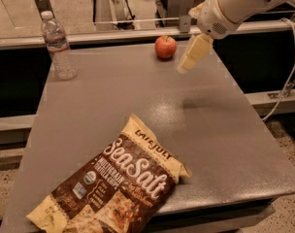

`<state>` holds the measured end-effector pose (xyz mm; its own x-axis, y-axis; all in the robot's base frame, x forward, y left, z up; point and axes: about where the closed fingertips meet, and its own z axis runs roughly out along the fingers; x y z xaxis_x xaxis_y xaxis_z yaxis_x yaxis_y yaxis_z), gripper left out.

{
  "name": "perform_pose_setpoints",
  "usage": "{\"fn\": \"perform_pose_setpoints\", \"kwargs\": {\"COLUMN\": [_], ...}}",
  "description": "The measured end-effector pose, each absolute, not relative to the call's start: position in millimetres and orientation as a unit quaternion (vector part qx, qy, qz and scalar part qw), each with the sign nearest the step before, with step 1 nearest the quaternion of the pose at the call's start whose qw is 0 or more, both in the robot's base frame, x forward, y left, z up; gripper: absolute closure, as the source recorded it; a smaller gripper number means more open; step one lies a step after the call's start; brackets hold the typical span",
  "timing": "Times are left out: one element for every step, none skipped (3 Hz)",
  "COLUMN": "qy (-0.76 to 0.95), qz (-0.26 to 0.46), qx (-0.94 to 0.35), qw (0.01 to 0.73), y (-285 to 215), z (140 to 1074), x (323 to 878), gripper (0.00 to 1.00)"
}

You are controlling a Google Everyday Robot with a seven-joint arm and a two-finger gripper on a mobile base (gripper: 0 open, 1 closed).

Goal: Move apple near water bottle

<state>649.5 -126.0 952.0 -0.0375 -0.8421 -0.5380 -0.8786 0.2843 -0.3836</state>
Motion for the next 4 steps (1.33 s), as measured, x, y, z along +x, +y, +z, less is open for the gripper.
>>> {"fn": "perform_pose_setpoints", "kwargs": {"qy": [0.719, 0.732, 0.759, 0.787], "qz": [0.045, 0.059, 0.084, 0.097], "qx": [-0.578, -0.547, -0.497, -0.447], "qw": [0.383, 0.402, 0.411, 0.414], "y": [-115.9, -113.0, -113.3, -114.8], "z": [947.6, 939.5, 924.8, 907.4], "x": [697.8, 735.2, 758.4, 775.0], "gripper": [0.0, 0.0, 0.0, 0.0]}}
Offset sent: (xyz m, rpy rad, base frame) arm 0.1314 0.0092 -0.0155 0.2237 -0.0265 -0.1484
